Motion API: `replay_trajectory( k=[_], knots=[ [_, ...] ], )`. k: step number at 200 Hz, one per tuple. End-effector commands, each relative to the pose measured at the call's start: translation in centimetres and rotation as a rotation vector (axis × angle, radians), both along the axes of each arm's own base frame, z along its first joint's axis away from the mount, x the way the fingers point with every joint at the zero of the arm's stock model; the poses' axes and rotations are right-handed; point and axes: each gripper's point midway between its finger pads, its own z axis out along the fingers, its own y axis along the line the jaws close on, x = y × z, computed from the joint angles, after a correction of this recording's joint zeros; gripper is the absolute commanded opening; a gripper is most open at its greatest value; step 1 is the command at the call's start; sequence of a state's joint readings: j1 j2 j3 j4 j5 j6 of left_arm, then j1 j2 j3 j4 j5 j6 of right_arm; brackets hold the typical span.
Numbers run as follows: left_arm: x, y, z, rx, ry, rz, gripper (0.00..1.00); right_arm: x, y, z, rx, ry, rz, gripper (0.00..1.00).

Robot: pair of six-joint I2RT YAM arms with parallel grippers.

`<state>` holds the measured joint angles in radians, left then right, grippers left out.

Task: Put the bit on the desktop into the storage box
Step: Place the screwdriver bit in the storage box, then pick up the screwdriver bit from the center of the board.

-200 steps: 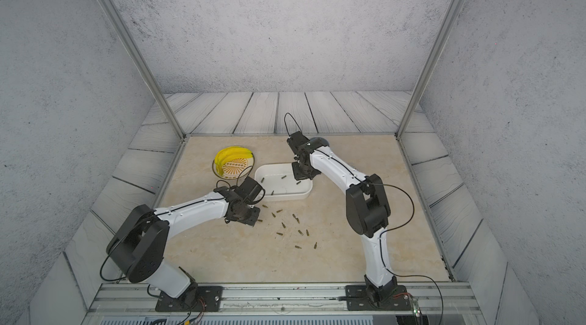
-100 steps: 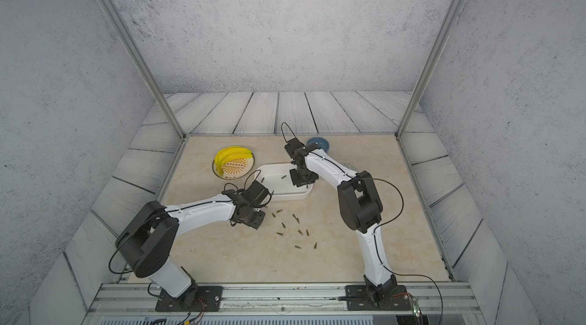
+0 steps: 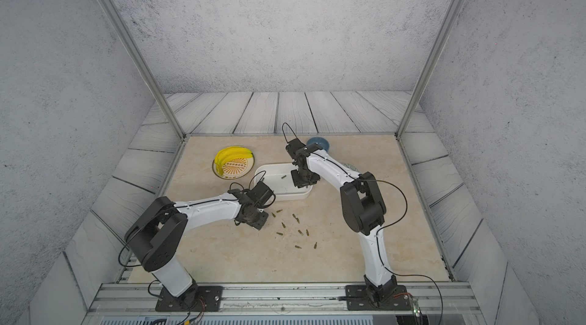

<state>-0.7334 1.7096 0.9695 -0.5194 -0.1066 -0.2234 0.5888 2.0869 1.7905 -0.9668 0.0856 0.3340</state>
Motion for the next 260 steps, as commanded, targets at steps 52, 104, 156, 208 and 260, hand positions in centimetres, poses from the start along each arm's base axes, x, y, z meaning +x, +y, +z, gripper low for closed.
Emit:
replay_trajectory(
  k=[52, 104, 156, 208, 260],
  knots=[
    [0.6, -0.7, -0.6, 0.017, 0.013, -0.023, 0.38, -1.0, -1.2, 1.4, -0.016, -0.028, -0.005, 0.35],
    [-0.4, -0.4, -1.3, 0.020, 0.055, -0.022, 0.20, -0.8, -1.4, 2.0, -0.012, -0.039, -0.010, 0.34],
    [-1.6, -0.3, -2.5, 0.017, 0.116, -0.022, 0.07, -1.3, -2.0, 3.2, -0.006, -0.057, -0.024, 0.34],
    [-1.7, -0.6, -2.7, -0.005, 0.122, -0.024, 0.00, -3.5, -4.0, 5.3, -0.003, -0.098, -0.052, 0.35],
    [-1.0, -0.8, -0.6, -0.022, 0.079, -0.021, 0.00, -5.8, -6.0, 5.5, -0.012, -0.111, -0.079, 0.35]
  ],
)
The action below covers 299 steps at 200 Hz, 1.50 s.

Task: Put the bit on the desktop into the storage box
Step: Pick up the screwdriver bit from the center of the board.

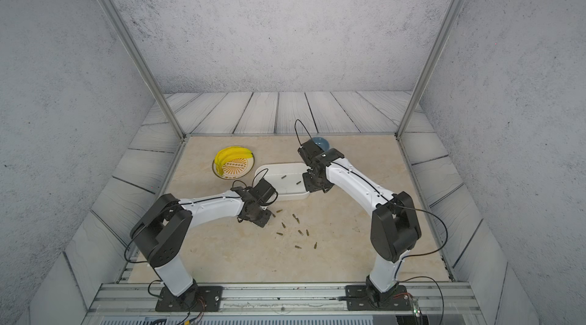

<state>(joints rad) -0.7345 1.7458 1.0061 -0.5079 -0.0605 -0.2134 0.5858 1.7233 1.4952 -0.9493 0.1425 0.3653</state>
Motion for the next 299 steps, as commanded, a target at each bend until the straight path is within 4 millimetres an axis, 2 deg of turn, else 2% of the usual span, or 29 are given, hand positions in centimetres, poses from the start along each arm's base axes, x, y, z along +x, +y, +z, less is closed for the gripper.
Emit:
replay_trajectory(
  k=[1, 83, 132, 150, 166, 189, 200, 239, 256, 299],
  knots=[
    [-1.4, 0.6, -0.4, 0.016, 0.057, -0.001, 0.00, -0.7, -1.2, 0.0, -0.021, -0.010, -0.032, 0.35],
    [-0.9, 0.6, 4.0, -0.013, -0.010, 0.001, 0.00, -2.3, -2.0, -1.6, -0.019, 0.024, -0.055, 0.34],
    [1.2, -1.1, 7.8, -0.037, -0.054, -0.034, 0.00, -4.1, -2.8, -2.8, -0.005, 0.041, -0.078, 0.34],
    [1.6, -1.6, 8.5, -0.040, -0.057, -0.043, 0.00, -4.5, -3.1, -3.4, -0.009, 0.055, -0.080, 0.34],
    [1.5, -1.2, 8.0, -0.017, -0.045, -0.033, 0.00, -4.8, -3.3, -3.6, -0.018, 0.062, -0.082, 0.34],
    [0.7, 0.2, 6.1, 0.031, -0.006, 0.015, 0.17, -4.9, -3.4, -3.5, -0.014, 0.054, -0.083, 0.34],
    [0.3, 0.5, 5.1, 0.035, 0.016, 0.031, 0.22, -4.8, -3.3, -3.3, -0.010, 0.050, -0.081, 0.34],
    [-0.7, 1.2, 2.5, 0.053, 0.060, 0.071, 0.27, -4.7, -3.3, -3.1, -0.015, 0.048, -0.073, 0.34],
    [-0.7, 1.5, 2.0, 0.068, 0.061, 0.079, 0.30, -4.8, -3.4, -3.1, -0.016, 0.052, -0.074, 0.34],
    [-0.8, 1.5, 0.9, 0.065, 0.080, 0.085, 0.30, -4.8, -3.4, -3.2, -0.019, 0.053, -0.074, 0.34]
  ],
)
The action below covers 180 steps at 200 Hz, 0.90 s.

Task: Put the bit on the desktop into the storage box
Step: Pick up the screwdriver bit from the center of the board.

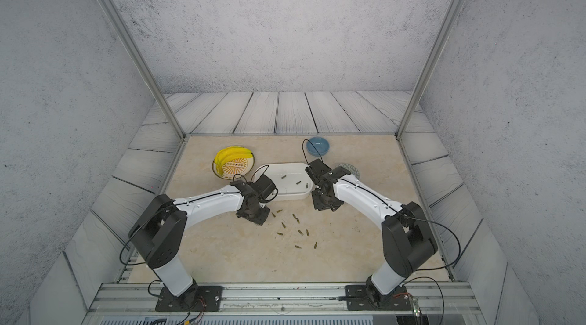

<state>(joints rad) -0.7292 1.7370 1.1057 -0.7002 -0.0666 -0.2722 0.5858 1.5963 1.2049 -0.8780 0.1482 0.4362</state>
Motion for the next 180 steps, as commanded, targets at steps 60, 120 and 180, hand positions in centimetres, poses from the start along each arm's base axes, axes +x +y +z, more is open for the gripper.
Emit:
replay_trajectory(
  k=[60, 120, 180],
  knots=[
    [-0.1, 0.8, -2.2, 0.012, 0.030, 0.032, 0.30, 0.1, -0.1, 1.6, 0.015, -0.029, -0.002, 0.34],
    [-0.1, 0.5, -2.9, 0.003, 0.051, 0.034, 0.26, 0.0, -0.2, 1.8, 0.014, -0.032, -0.001, 0.34],
    [-0.7, 0.6, -4.0, 0.011, 0.086, 0.033, 0.13, 0.0, -0.2, 1.9, 0.018, -0.035, -0.003, 0.34]
  ],
)
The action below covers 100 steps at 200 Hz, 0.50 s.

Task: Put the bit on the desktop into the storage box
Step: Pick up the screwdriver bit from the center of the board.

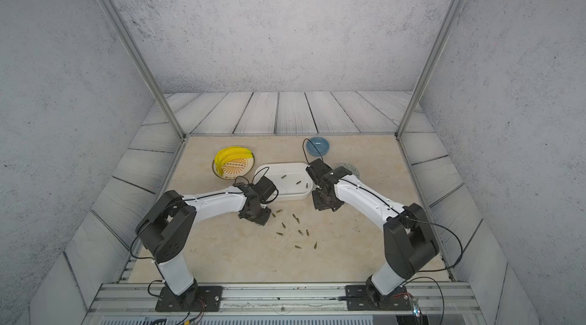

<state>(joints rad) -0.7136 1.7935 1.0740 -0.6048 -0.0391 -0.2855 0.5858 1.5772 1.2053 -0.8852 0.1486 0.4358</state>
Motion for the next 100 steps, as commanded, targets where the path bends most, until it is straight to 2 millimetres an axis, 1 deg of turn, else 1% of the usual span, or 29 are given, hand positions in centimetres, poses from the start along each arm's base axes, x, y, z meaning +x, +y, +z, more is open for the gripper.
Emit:
replay_trajectory(
  k=[1, 10, 28, 45, 57, 75, 100],
  knots=[
    [-1.2, 1.0, -1.7, 0.038, 0.074, 0.008, 0.13, 0.1, -0.1, 1.3, 0.013, -0.025, -0.003, 0.34],
    [-1.4, 1.1, -1.9, 0.043, 0.080, 0.008, 0.09, 0.0, -0.1, 1.3, 0.012, -0.025, -0.002, 0.34],
    [-1.7, 1.3, -2.2, 0.049, 0.090, 0.007, 0.06, 0.0, -0.2, 1.3, 0.012, -0.024, -0.003, 0.34],
    [-1.9, 1.4, -2.4, 0.052, 0.098, 0.007, 0.00, 0.0, -0.2, 1.3, 0.013, -0.026, -0.004, 0.34],
    [-2.1, 1.5, -2.4, 0.047, 0.101, 0.006, 0.00, -0.1, -0.2, 1.3, 0.014, -0.027, -0.004, 0.34],
    [-2.1, 1.4, -1.9, 0.033, 0.087, 0.011, 0.00, -0.2, -0.2, 1.2, 0.015, -0.024, -0.005, 0.34],
    [-1.7, 1.5, -0.1, 0.012, 0.033, 0.016, 0.00, -0.2, -0.2, 1.1, 0.015, -0.023, -0.006, 0.34]
  ],
)
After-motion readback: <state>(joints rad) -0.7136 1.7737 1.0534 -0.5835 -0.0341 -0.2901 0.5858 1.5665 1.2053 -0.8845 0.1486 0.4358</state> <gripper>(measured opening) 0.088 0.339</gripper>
